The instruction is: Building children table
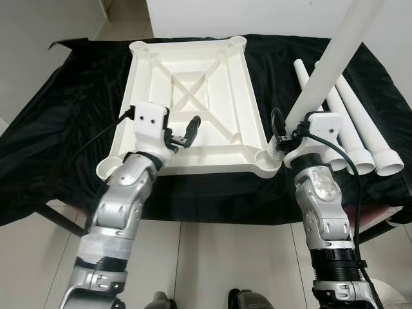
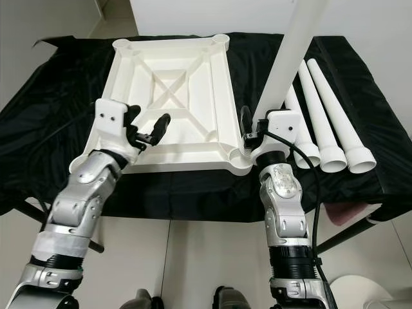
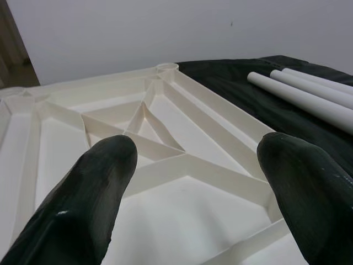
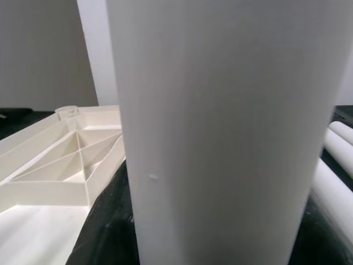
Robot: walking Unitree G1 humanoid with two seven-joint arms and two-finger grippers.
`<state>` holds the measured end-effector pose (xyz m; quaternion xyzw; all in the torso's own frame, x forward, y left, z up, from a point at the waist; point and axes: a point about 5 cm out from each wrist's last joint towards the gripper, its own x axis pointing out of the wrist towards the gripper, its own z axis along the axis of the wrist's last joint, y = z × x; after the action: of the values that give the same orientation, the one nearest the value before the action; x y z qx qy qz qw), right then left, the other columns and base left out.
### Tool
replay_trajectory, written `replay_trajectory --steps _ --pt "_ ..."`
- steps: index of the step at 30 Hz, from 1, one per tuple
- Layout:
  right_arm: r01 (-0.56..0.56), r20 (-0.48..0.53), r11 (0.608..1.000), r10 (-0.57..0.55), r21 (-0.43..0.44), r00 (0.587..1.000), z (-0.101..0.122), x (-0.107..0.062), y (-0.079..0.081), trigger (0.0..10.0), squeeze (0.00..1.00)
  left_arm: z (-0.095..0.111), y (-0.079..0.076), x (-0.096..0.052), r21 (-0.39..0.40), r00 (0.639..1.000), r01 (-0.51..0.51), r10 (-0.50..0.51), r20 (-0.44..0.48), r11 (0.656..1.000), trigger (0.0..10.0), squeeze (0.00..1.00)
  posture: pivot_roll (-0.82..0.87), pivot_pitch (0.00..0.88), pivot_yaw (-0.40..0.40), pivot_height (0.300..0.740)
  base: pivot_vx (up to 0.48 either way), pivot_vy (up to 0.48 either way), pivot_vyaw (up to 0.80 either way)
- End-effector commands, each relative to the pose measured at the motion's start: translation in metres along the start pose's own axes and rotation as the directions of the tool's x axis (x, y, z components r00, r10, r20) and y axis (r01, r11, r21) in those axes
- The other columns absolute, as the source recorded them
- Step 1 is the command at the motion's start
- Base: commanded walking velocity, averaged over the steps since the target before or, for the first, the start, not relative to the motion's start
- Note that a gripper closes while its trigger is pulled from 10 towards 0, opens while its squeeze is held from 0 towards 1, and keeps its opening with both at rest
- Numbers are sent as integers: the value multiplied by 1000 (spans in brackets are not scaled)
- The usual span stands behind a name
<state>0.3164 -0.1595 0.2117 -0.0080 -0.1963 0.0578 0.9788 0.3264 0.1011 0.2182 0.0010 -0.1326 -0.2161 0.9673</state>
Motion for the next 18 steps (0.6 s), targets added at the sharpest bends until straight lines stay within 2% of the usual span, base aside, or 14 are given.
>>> replay_trajectory --steps 1,4,11,18 --pt "-3 20 1000 3 -1 1000 3 1 -1 10000 0 -2 3 -1 11 999 -34 34 -7 999 10000 0 -80 45 48 740 0 0 0" --pt "3 16 1000 -3 -6 1000 1 1 -1 10000 0 -1 2 0 23 1000 -28 28 3 999 10000 0 -80 45 48 740 0 0 0" --pt "14 7 1000 -14 -6 1000 -1 4 6 10000 0 -2 8 -5 -10 998 -66 66 2 998 10000 0 -74 52 41 740 0 0 0" --pt "-10 4 1000 10 -30 1000 -3 -2 11 10000 0 -3 20 -20 -22 985 -170 171 1 985 10000 0 -76 84 45 740 0 0 0"
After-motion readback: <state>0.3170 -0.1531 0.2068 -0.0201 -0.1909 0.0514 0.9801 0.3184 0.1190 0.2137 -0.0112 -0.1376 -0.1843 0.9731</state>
